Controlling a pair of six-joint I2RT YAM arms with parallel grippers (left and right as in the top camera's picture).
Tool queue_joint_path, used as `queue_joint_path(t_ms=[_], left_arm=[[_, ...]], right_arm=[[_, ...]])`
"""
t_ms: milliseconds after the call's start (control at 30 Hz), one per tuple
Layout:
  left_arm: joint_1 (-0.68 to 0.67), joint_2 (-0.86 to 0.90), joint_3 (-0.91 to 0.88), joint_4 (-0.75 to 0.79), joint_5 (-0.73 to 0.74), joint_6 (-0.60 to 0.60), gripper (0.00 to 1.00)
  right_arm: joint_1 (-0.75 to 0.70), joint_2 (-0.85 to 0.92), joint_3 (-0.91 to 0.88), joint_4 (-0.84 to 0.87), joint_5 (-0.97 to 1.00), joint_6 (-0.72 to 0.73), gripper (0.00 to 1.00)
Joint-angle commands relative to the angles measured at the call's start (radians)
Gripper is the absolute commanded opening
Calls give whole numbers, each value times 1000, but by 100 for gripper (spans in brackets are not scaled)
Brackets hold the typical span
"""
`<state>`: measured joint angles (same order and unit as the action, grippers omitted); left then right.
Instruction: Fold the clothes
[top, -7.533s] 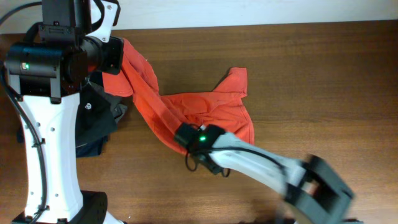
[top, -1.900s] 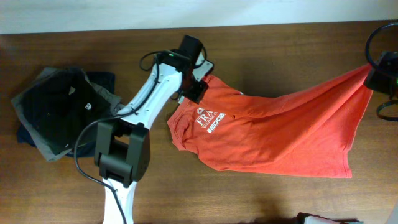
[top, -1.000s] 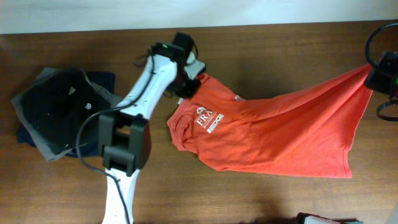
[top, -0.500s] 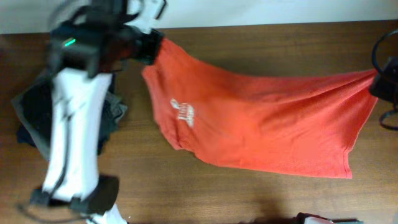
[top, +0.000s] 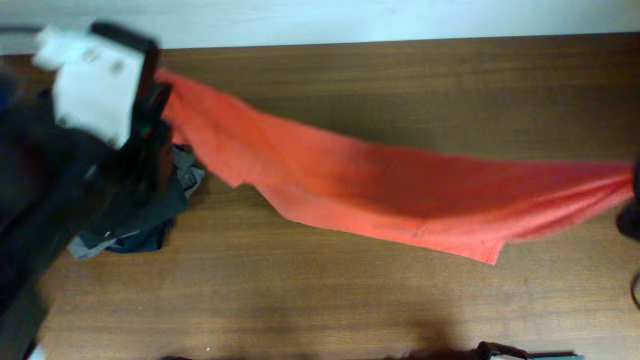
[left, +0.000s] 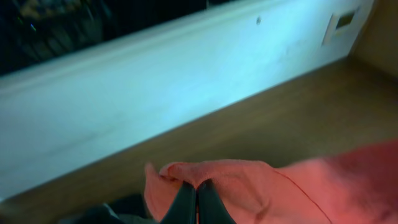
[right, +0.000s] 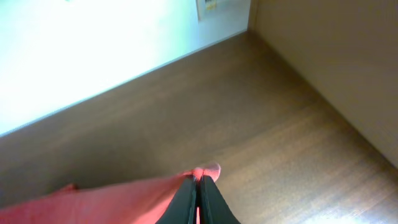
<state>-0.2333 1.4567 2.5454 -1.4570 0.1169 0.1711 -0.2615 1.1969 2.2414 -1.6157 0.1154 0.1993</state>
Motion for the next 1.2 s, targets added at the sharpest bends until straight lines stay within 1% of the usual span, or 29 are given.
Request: queue_joint_path(t_ms=[0,100,200,300,433,600,633,767,900,967,1033,1100,1133,1167], left_arm=[[2,-125,16,2,-14,-10,0],[3,-202,17,3,-21,-10,1],[3,-240,17,3,-61,-11,0],[3,-224,6,1,-63,-10,1],[3,-140,-22,5,-68,-10,0],[3,52,-28,37,-73,-9,1],[3,137,-28,76,-73,-8,1],[2,338,-28,189,-72,2,1],[2,549,-28,308,-69,2,2],[0,658,-28,372,-69,2,7],[-2,759,-28,441,-71,2,10],[-2,840,-28,507,-72,2,21],[-2,879,-28,540,-72,2,25],[-2,904,-28,565,-73,2,29]], right_arm=[[-8,-33,113,-40,17,40,5],[-8,-33,205,-83,5,46,5],[-8,-36,236,-83,-17,46,5],[-8,-24,224,-82,-17,46,5],[-8,28,192,-82,-17,45,6],[-8,160,163,-76,-17,45,5],[-8,233,159,-68,-18,44,6],[-7,420,159,-16,-33,39,6],[-7,623,159,98,-104,-8,6],[-7,726,159,161,-146,-11,6],[-7,820,159,229,-181,-12,9],[-7,903,159,299,-187,-12,9],[-7,937,159,326,-187,-20,12],[-10,964,159,348,-191,-47,17]])
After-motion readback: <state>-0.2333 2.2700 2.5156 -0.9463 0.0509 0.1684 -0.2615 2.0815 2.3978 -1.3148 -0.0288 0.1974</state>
